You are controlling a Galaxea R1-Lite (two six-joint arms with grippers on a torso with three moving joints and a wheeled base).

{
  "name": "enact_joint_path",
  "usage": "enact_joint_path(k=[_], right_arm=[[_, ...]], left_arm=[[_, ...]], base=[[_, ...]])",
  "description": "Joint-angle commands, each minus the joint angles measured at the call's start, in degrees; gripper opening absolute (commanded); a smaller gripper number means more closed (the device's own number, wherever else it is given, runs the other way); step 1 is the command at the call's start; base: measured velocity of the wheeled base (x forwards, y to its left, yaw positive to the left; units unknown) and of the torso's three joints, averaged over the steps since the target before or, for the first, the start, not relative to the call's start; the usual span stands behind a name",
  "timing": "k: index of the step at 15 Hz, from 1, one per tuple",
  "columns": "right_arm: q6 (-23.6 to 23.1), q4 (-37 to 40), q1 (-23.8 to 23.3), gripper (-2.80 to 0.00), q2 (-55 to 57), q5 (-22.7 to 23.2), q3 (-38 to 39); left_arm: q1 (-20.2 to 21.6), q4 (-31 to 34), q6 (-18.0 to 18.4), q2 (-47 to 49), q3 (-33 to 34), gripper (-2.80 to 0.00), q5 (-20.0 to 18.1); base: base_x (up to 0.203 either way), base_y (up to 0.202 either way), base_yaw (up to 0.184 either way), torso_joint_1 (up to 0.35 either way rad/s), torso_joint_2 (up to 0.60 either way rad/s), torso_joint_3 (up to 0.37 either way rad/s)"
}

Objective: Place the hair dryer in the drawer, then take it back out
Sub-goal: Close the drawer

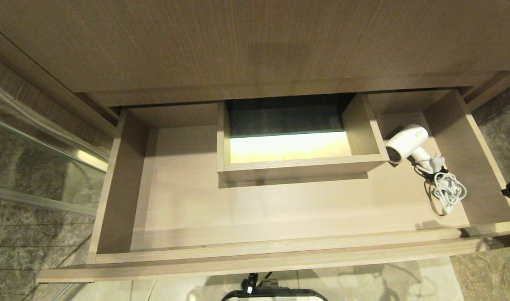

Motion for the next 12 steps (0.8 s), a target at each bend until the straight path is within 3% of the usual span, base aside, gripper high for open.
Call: enact_joint_path(k=[1, 3, 5, 7, 9, 12], right_arm=[[-0.04, -2.79, 0.02, -2.80, 1.53, 0.92, -1.47], [0.21, -6.76, 0.14, -2.80, 1.33, 2.48, -2.50], [2.17, -13.30, 0.34, -2.80, 1.34, 8.32, -5.02], [7.57, -23.38, 2.01, -2.80, 3.02, 11.92, -8.70], [12.54, -31.14, 4.68, -2.80, 6.36, 12.77, -13.82], [13.21, -29.46, 5.51, -2.80, 6.03, 13.38, -15.32]], left_arm=[[-0.02, 0.00, 0.00, 0.00, 0.01, -2.80, -0.01], [-0.02, 0.00, 0.00, 0.00, 0.00, -2.80, -0.01], [-0.02, 0.00, -0.09, 0.00, 0.00, -2.80, -0.01], [-0.02, 0.00, 0.00, 0.00, 0.08, -2.80, -0.04], [-0.02, 0.00, 0.00, 0.00, 0.03, -2.80, -0.01], [-0.02, 0.00, 0.00, 0.00, 0.00, -2.80, -0.01]], base=[[0.000, 0.000, 0.000, 0.000, 0.00, 0.000], [0.000, 0.000, 0.000, 0.000, 0.00, 0.000], [0.000, 0.000, 0.000, 0.000, 0.00, 0.000], [0.000, 0.000, 0.000, 0.000, 0.00, 0.000], [0.000, 0.000, 0.000, 0.000, 0.00, 0.000], [0.000, 0.000, 0.000, 0.000, 0.00, 0.000]])
